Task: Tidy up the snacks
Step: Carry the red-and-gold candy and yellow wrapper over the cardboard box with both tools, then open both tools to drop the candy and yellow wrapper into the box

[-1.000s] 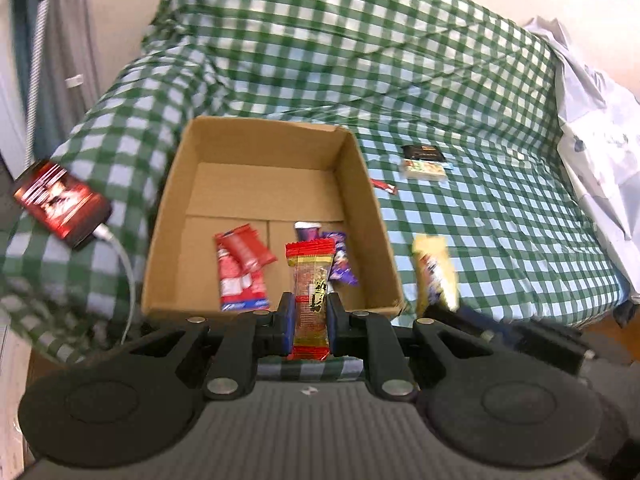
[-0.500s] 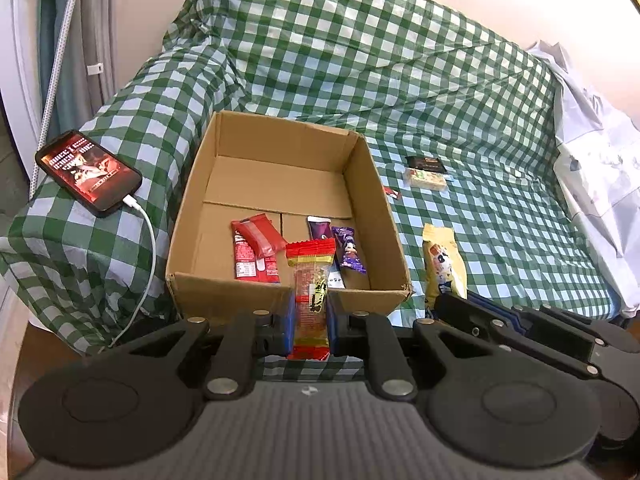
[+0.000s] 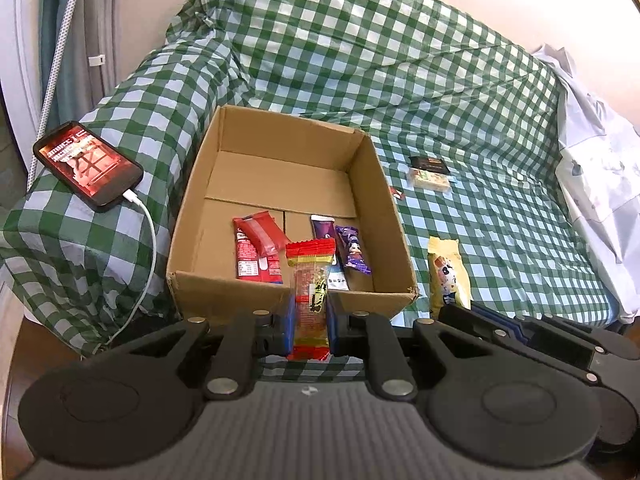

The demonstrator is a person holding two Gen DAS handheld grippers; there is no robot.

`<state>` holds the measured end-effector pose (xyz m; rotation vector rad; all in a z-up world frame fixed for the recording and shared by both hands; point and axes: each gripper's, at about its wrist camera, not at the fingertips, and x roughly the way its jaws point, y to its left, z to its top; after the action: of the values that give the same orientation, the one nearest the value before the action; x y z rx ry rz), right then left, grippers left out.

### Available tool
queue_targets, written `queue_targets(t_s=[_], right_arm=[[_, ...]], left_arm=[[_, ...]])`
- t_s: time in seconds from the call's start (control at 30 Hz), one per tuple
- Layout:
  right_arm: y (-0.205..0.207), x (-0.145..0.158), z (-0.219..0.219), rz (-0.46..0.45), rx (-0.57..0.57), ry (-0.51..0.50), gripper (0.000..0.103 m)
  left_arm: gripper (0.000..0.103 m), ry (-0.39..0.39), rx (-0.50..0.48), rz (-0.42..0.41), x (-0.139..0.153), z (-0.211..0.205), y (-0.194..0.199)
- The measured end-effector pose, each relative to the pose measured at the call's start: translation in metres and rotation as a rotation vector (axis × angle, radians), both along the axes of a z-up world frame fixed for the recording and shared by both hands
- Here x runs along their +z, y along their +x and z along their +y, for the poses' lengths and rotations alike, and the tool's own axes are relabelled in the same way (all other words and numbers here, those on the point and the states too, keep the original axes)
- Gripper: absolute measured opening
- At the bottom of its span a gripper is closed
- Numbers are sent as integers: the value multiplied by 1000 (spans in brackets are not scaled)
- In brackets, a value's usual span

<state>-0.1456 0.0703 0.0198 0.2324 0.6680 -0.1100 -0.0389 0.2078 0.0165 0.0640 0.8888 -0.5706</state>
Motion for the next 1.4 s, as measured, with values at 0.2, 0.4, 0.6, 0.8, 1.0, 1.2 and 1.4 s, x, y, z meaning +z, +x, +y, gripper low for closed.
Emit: queue_targets(t_s=[0.2,0.4,0.6,0.8,1.0,1.2,1.4], right_arm=[[3,-1,0,1,-2,-6,10],[9,-6,3,9,14,-14,10],[21,-8,0,33,11,-15,10],[35,-8,-1,31,15,-24,10],[62,-12,-5,43,19,-24,10],[93,-24,-13,75,15,-16,10],[126,-41,-24,107,1,-7,10]], left_arm=[[17,1,8,0,0,0,6],[17,3,23,0,0,-1,17],[17,12,33,4,0,-4,31],[17,30,48,-6,1,-8,52],[17,49,57,0,-2,-14,75],[17,80,50,11,-12,-29,103],[17,111,43,33,-31,-48,135]])
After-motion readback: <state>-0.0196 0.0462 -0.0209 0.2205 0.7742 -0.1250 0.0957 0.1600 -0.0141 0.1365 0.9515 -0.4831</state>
